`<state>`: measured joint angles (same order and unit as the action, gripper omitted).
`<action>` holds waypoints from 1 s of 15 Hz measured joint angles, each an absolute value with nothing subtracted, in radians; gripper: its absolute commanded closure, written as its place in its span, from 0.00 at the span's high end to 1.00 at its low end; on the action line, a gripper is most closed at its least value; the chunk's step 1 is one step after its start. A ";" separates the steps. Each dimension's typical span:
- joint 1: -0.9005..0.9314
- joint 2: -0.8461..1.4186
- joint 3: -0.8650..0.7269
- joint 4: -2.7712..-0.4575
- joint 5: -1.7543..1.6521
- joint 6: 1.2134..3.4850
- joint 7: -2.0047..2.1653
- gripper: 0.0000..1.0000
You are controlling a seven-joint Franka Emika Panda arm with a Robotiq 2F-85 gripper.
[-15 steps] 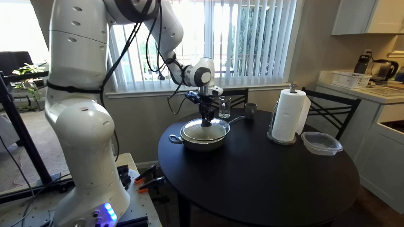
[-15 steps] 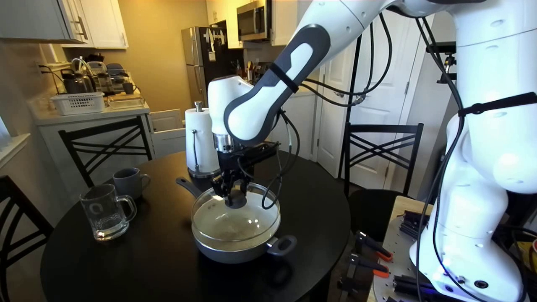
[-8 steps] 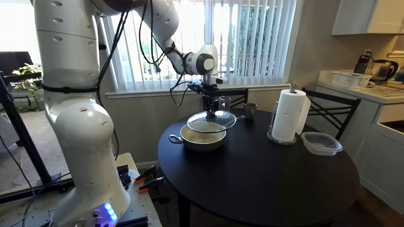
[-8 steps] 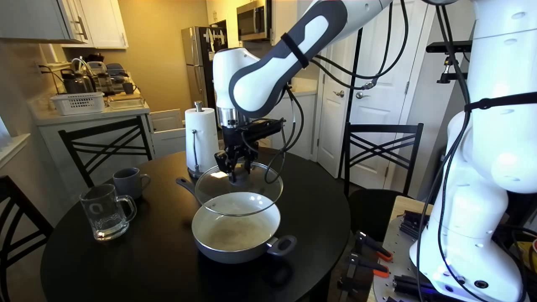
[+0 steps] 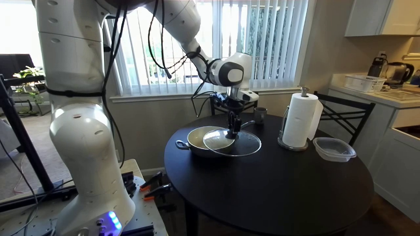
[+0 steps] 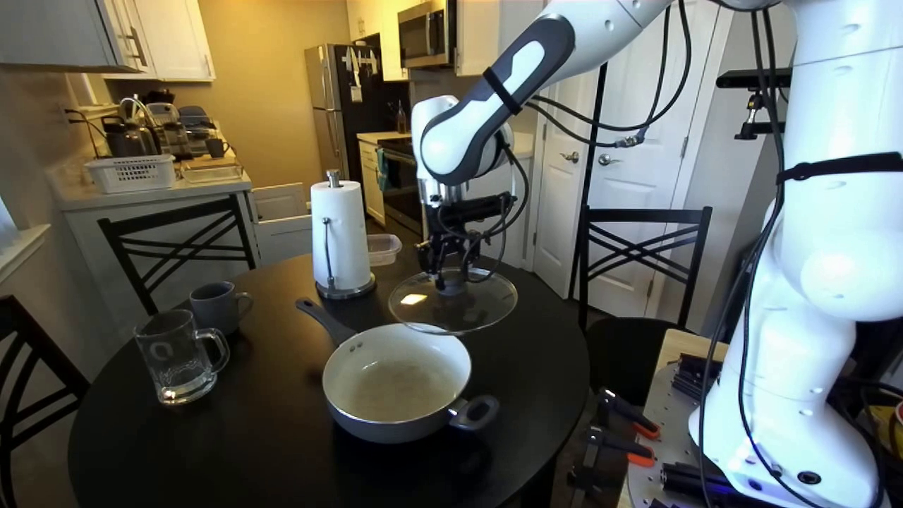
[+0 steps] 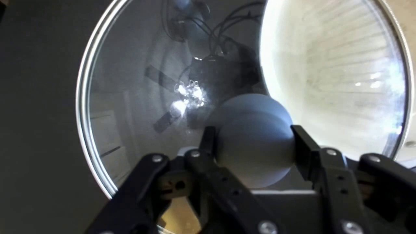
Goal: Remove the glass lid from the pan.
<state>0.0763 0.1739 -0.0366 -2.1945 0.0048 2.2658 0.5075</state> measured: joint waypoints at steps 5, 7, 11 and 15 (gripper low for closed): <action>-0.049 0.175 -0.119 -2.198 0.033 2.266 0.445 0.34; -0.078 0.182 -0.137 -2.202 0.035 2.267 0.429 0.34; -0.075 0.222 -0.129 -2.238 0.040 2.327 0.427 0.34; -0.048 0.286 -0.107 -2.267 0.053 2.410 0.428 0.34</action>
